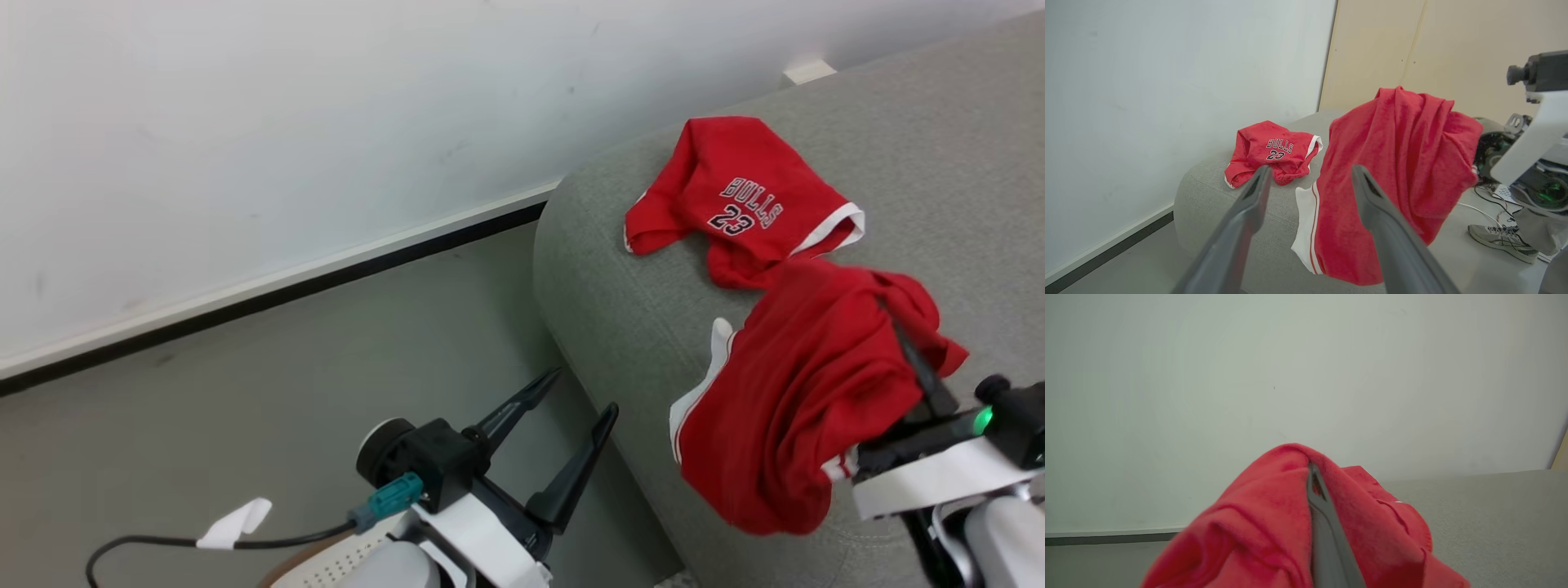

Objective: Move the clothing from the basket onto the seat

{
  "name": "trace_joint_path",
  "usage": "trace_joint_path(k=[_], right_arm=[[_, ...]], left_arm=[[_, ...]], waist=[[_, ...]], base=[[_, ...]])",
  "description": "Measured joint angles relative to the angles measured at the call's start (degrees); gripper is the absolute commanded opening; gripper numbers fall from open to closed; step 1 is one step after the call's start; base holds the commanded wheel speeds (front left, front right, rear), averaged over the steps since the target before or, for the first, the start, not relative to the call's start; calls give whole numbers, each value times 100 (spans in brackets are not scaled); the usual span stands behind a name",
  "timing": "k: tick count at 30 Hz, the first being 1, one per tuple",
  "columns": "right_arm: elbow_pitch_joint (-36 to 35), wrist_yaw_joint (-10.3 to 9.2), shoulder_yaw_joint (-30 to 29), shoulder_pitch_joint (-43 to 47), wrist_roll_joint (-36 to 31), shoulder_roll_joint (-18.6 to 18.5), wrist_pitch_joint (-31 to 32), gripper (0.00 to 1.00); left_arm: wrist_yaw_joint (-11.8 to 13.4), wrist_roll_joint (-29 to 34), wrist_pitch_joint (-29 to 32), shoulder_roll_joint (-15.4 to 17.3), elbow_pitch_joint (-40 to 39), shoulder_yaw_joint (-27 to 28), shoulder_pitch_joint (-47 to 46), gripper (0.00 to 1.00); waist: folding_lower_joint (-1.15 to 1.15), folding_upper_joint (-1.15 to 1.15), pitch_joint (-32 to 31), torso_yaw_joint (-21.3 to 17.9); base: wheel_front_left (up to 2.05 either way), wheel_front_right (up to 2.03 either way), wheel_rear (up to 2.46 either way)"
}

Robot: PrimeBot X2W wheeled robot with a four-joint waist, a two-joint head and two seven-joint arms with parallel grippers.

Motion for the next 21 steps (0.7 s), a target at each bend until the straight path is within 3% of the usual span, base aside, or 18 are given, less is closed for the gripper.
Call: trace_joint_path(k=[6,15,21], right_arm=[[19,0,-214,-527,30,-407,178,0],[69,0,-1271,-1293,-177,-1298,745,0],[521,0,-1847,-1564,-334,-1753,1103,0]], left_arm=[[-38,12,-10,99,-19,11,-37,100],[-41,36,109,403,-211,44,-70,100],[-31,54,211,648,-476,102,-157,100]], waist=[[0,0,170,217],[0,0,587,624],[1,0,981,842]], base=[[0,0,0],[0,0,0],[0,0,0]])
